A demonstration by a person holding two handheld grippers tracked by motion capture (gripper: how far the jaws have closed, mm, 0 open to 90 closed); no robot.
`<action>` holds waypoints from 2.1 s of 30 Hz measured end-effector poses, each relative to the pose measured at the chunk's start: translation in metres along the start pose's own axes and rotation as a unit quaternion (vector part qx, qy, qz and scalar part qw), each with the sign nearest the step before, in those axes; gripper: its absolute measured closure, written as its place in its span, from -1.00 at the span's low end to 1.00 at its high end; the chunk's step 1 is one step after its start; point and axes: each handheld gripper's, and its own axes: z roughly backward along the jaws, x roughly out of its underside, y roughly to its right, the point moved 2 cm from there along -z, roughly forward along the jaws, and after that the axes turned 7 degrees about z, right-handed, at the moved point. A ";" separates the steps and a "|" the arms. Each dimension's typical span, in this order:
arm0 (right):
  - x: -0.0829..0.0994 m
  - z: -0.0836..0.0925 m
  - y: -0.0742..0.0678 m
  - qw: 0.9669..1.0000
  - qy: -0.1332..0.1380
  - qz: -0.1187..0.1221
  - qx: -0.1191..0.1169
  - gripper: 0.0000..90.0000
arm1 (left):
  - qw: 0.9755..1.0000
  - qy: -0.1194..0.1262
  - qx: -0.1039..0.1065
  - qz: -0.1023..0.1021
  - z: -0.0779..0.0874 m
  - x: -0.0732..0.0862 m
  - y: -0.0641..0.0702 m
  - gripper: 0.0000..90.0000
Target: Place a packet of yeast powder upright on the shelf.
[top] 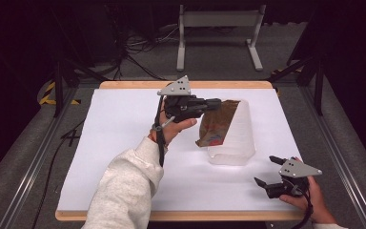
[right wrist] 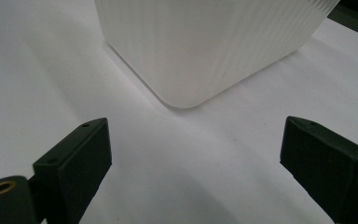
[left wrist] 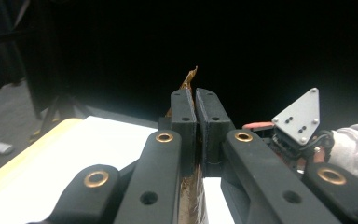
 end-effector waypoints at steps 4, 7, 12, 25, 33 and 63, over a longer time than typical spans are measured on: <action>0.000 0.000 0.000 1.000 0.000 -0.001 -0.001 -0.79 | 1.000 -0.001 0.005 -0.005 -0.013 -0.001 0.001 0.93; 0.000 0.000 0.000 1.000 0.001 0.001 -0.001 -0.79 | 1.000 -0.004 0.003 -0.008 -0.022 -0.001 0.000 0.93; 0.000 0.000 0.000 1.000 0.000 0.000 0.000 -0.79 | 1.000 -0.007 0.016 -0.004 -0.037 0.002 -0.002 0.93; 0.001 0.001 0.000 1.000 0.000 0.003 -0.001 -0.79 | 0.999 -0.009 0.039 0.002 -0.062 0.021 -0.002 0.92; 0.001 0.000 -0.001 1.000 -0.002 0.004 -0.003 -0.79 | 0.999 -0.003 0.041 0.027 -0.065 0.043 -0.006 0.91; 0.001 -0.004 -0.003 1.000 -0.009 0.004 -0.007 -0.79 | 0.999 -0.014 0.010 0.037 -0.036 0.076 -0.010 0.91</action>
